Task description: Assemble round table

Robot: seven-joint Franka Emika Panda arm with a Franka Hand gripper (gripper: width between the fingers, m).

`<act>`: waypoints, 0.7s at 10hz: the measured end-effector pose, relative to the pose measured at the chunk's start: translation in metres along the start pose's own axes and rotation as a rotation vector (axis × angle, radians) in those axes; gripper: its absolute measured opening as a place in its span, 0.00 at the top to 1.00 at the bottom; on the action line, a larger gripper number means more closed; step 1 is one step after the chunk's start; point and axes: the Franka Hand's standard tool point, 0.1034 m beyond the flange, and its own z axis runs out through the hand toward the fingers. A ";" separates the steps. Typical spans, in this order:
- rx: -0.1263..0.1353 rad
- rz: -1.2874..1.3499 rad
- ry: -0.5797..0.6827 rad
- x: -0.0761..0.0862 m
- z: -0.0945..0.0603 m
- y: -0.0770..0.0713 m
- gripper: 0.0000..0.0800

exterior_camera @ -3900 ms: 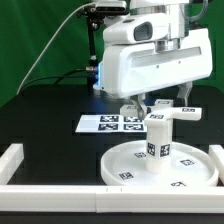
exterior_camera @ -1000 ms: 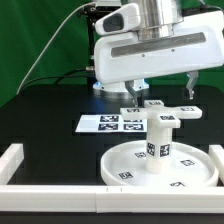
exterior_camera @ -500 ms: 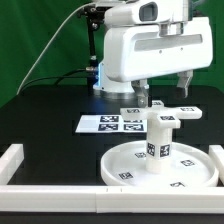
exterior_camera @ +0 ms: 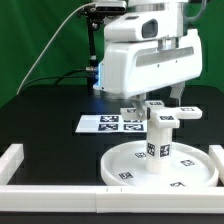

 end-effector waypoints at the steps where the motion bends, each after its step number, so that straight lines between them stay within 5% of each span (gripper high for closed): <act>1: -0.001 0.002 0.001 0.001 0.000 -0.001 0.19; 2: 0.000 0.004 0.001 0.001 0.000 -0.001 0.19; 3: 0.000 0.030 0.001 0.001 0.000 -0.001 0.36; 5: 0.002 0.086 0.003 0.001 0.000 -0.001 0.45; 7: 0.003 0.221 0.003 0.001 0.001 -0.001 0.45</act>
Offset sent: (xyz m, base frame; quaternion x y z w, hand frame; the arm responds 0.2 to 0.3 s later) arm 0.0000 0.0000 0.0000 0.0000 0.0000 0.0000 1.0000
